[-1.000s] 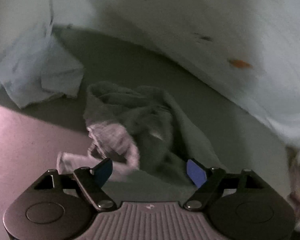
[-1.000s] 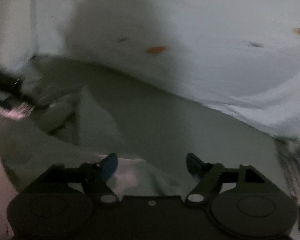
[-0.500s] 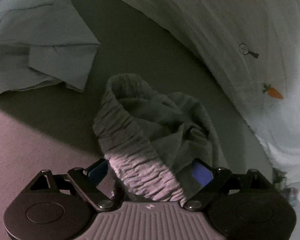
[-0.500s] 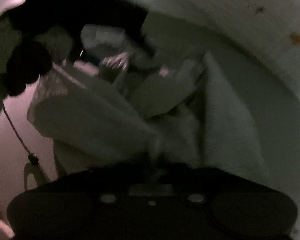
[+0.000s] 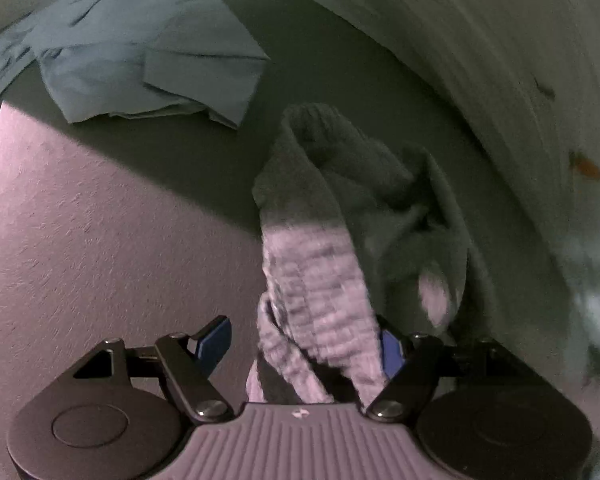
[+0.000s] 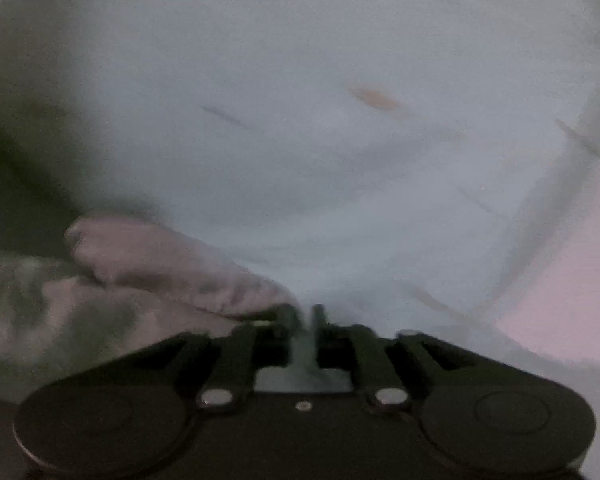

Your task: Fold clothes

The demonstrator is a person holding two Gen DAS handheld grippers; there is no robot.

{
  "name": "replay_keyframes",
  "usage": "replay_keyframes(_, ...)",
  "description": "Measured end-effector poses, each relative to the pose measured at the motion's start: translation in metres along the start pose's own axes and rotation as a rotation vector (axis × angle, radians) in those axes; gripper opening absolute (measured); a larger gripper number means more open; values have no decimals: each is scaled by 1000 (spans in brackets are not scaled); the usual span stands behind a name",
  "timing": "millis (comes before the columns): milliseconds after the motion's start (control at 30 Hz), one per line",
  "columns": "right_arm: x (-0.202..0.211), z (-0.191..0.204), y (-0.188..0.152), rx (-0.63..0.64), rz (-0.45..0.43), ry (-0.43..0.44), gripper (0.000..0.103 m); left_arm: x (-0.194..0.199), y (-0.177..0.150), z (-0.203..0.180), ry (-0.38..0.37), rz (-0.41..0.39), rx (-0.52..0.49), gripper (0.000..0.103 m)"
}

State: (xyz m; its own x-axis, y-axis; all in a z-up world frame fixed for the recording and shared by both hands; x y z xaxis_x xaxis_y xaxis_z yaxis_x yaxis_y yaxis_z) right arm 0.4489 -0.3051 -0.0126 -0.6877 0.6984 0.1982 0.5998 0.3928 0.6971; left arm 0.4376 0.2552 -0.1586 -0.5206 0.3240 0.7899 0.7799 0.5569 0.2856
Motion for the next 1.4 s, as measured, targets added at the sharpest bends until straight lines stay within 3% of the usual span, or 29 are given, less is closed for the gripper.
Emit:
replay_keyframes(67,-26,-21,-10,-84,113,-125,24,-2,-8,-2,20,9,-16,76)
replay_keyframes(100,-29,-26,-15,-142,145,-123,35,-4,-12,-3,26,12,-18,76)
replay_keyframes(133,-27,-27,-19,-188,161,-89,54,-4,-16,-2,25,15,-13,76)
replay_keyframes(200,-13,-9,-33,-260,174,63,61,-10,-17,2,15,12,17,77)
replay_keyframes(300,9,48,-42,-176,198,309,61,-19,-16,2,8,3,38,77)
replay_keyframes(467,36,139,-44,-113,247,551,68,-27,-15,-10,23,-12,-10,77)
replay_keyframes(500,35,151,-42,-132,280,576,68,-28,-16,-13,25,-26,-18,75)
replay_keyframes(533,32,159,-41,-153,317,596,68,-27,-17,-16,32,-50,-30,59)
replay_keyframes(600,21,167,-40,-185,366,599,68,-23,-19,-24,70,-94,-55,45)
replay_keyframes(633,14,171,-38,-186,369,593,68,-17,-19,-29,92,-124,-67,23)
replay_keyframes(733,10,168,-28,-162,343,537,68,31,-11,-43,107,-250,-109,16)
replay_keyframes(867,5,152,-27,-221,251,428,69,110,1,-51,74,-403,-111,16)
replay_keyframes(933,2,151,-27,-228,256,435,70,131,2,-46,80,-423,-107,16)
replay_keyframes(1000,0,154,-29,-211,270,435,70,123,-5,-36,123,-356,-97,16)
replay_keyframes(1100,0,156,-32,-198,292,439,71,94,-29,-15,192,-173,-61,21)
replay_keyframes(1200,4,155,-33,-176,285,453,75,78,-60,-13,244,-59,-114,28)
replay_keyframes(1300,4,159,-34,-138,269,457,79,83,-66,-33,178,-80,-198,54)
replay_keyframes(1333,2,161,-33,-132,270,464,79,85,-62,-38,157,-107,-218,68)
replay_keyframes(1367,1,164,-32,-129,273,470,79,85,-56,-42,142,-140,-239,75)
replay_keyframes(1400,-1,169,-29,-124,279,476,79,86,-49,-47,135,-171,-260,76)
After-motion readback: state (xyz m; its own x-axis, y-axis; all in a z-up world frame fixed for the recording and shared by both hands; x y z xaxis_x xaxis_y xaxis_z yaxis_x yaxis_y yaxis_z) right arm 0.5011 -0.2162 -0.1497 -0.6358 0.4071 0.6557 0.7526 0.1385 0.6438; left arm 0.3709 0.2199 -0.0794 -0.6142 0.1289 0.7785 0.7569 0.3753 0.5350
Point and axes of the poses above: each gripper's, at about its wrist camera, not at the fingertips, and x roughly against the way its jaws point, z to its left, y to its top, the point moved 1 cm from there along -x, roughly the way its jaws point, and after that the axes turned 12 degrees about -y, right-handed, at the moved point
